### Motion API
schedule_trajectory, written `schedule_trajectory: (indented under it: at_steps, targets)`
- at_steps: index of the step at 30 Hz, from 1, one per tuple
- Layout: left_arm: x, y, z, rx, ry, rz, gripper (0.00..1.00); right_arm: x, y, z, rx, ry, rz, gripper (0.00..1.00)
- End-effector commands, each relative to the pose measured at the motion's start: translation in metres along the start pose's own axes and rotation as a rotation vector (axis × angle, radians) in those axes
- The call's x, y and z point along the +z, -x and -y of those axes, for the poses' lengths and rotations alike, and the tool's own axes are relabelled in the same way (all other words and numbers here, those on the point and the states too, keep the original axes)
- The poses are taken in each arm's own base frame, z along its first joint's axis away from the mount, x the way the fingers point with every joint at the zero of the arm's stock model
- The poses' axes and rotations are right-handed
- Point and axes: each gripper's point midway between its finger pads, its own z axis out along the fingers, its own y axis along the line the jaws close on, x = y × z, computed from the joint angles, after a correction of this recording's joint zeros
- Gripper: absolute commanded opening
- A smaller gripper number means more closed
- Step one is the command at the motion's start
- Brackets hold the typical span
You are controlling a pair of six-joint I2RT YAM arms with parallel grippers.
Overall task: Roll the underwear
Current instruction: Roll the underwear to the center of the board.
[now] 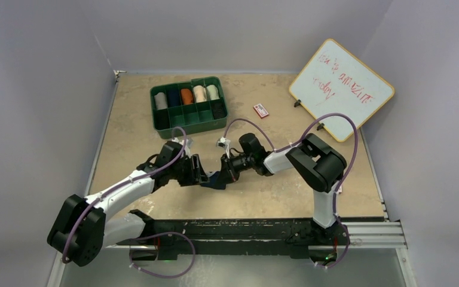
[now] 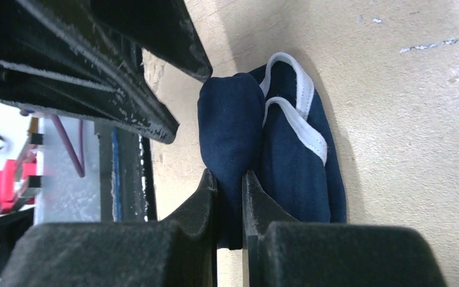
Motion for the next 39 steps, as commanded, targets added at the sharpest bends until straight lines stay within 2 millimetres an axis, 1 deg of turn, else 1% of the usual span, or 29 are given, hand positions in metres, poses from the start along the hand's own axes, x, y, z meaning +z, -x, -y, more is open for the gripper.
schedule_trajectory:
  at_steps: [1, 3, 8, 12, 15, 18, 19, 22, 24, 27, 32, 35, 39]
  targets:
    - [-0.001, 0.005, 0.018, 0.041, -0.108, 0.019, 0.48, -0.004, -0.029, 0.005, 0.2, 0.015, -0.091, 0.1]
    - [0.002, 0.005, 0.015, 0.036, -0.095, 0.02, 0.49, -0.004, -0.029, 0.006, 0.212, 0.017, -0.094, 0.11]
    - [0.017, 0.006, -0.001, -0.022, -0.02, 0.02, 0.49, -0.005, -0.03, 0.008, 0.223, 0.021, -0.097, 0.14]
    - [0.025, 0.006, -0.004, -0.049, -0.009, 0.008, 0.48, -0.006, -0.031, 0.01, 0.244, 0.025, -0.097, 0.17]
    - [0.028, 0.001, -0.011, -0.053, 0.019, -0.009, 0.43, -0.006, -0.03, 0.011, 0.257, 0.031, -0.094, 0.2]
    - [0.032, -0.005, -0.02, -0.053, 0.058, -0.039, 0.34, -0.007, -0.027, 0.01, 0.251, 0.023, -0.083, 0.26]
    - [0.033, -0.006, -0.024, -0.055, 0.077, -0.046, 0.31, -0.008, -0.024, 0.01, 0.239, 0.018, -0.076, 0.3]
    - [0.035, -0.011, -0.032, -0.055, 0.127, -0.066, 0.26, -0.012, -0.014, 0.008, 0.178, -0.012, -0.041, 0.48]
    - [0.036, -0.013, -0.038, -0.051, 0.161, -0.08, 0.23, -0.016, -0.007, 0.006, 0.137, -0.03, -0.016, 0.53]
    - [0.038, -0.017, -0.045, -0.038, 0.195, -0.106, 0.21, -0.02, 0.002, 0.005, 0.093, -0.063, 0.01, 0.56]
    - [0.041, -0.017, -0.041, -0.008, 0.197, -0.126, 0.2, -0.034, 0.017, 0.007, -0.006, -0.161, 0.093, 0.6]
    - [0.042, -0.016, -0.04, -0.004, 0.197, -0.128, 0.19, -0.05, 0.034, 0.006, -0.131, -0.245, 0.177, 0.63]
    - [0.043, -0.016, -0.038, 0.0, 0.195, -0.133, 0.19, -0.069, 0.049, 0.003, -0.306, -0.333, 0.249, 0.63]
